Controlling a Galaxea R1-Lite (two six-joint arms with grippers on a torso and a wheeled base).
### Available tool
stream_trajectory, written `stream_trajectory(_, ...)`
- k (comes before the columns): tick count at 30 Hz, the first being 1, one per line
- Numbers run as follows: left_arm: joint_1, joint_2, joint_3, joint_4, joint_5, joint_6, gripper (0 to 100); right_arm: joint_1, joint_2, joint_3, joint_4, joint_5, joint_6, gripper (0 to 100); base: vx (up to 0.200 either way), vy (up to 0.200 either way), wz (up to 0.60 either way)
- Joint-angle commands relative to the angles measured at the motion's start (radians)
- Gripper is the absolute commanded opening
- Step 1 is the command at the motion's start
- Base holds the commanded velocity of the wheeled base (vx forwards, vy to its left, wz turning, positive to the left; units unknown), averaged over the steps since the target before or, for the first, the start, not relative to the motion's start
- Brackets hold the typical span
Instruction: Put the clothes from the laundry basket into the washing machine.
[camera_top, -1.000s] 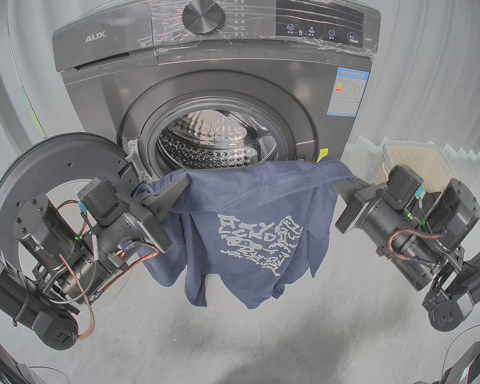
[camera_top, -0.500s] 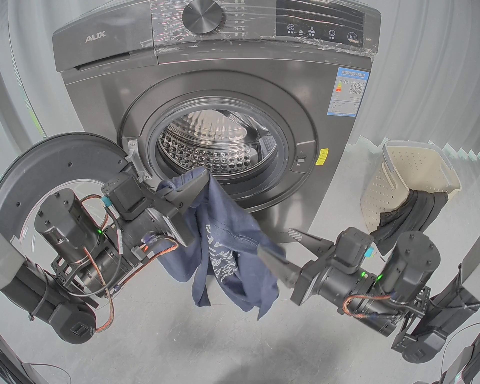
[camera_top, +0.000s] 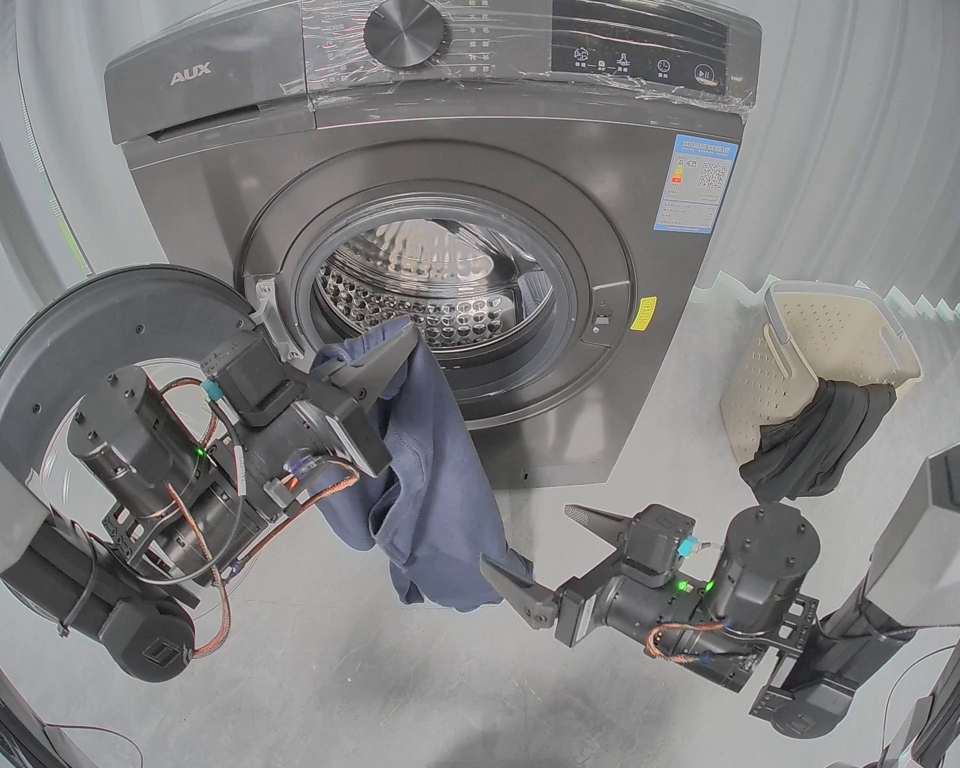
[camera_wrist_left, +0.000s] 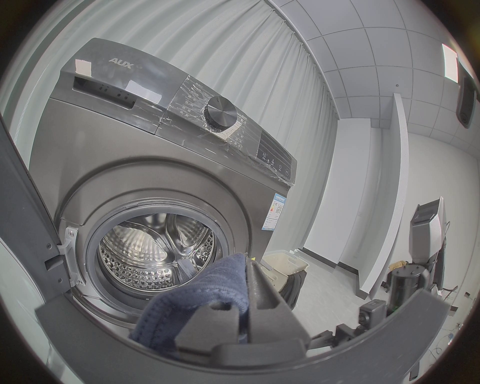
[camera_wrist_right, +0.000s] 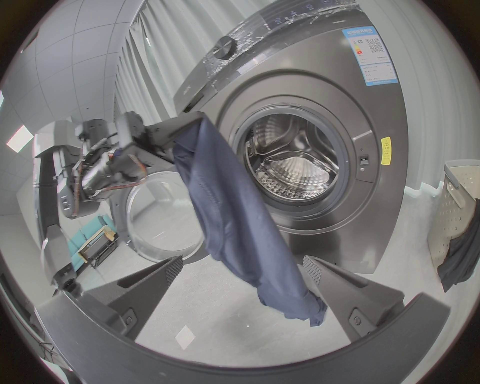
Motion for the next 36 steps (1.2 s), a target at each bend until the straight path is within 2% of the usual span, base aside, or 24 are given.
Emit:
stream_trajectory(1,0.000,-0.006,-0.001,-0.001,-0.002,-0.001,0,-0.055,0.098,-0.075,0.000,0.002,-0.003,100,0.000,0.000,0.00)
stream_trajectory(5,-0.002,-0.014,-0.001,-0.001,-0.002,-0.001,0,-0.086,0.172,-0.151,-0.003,0.010,-0.006,100,0.000,0.000,0.00)
stream_trajectory(9,0.000,-0.014,-0.003,-0.001,-0.002,0.001,0,-0.092,0.239,-0.219,-0.009,0.040,-0.009,100,0.000,0.000,0.00)
stream_trajectory(16,0.000,-0.014,-0.004,-0.001,-0.002,0.002,0,-0.048,0.322,-0.292,-0.014,0.048,-0.011,100,0.000,0.000,0.00)
stream_trajectory(23,-0.006,-0.016,-0.006,-0.001,-0.002,0.002,0,-0.020,0.413,-0.418,0.000,0.045,-0.032,100,0.000,0.000,0.00)
stream_trajectory(36,-0.031,-0.040,-0.003,-0.003,-0.003,0.002,0,-0.101,0.494,-0.658,0.048,0.034,-0.043,100,0.000,0.000,0.00)
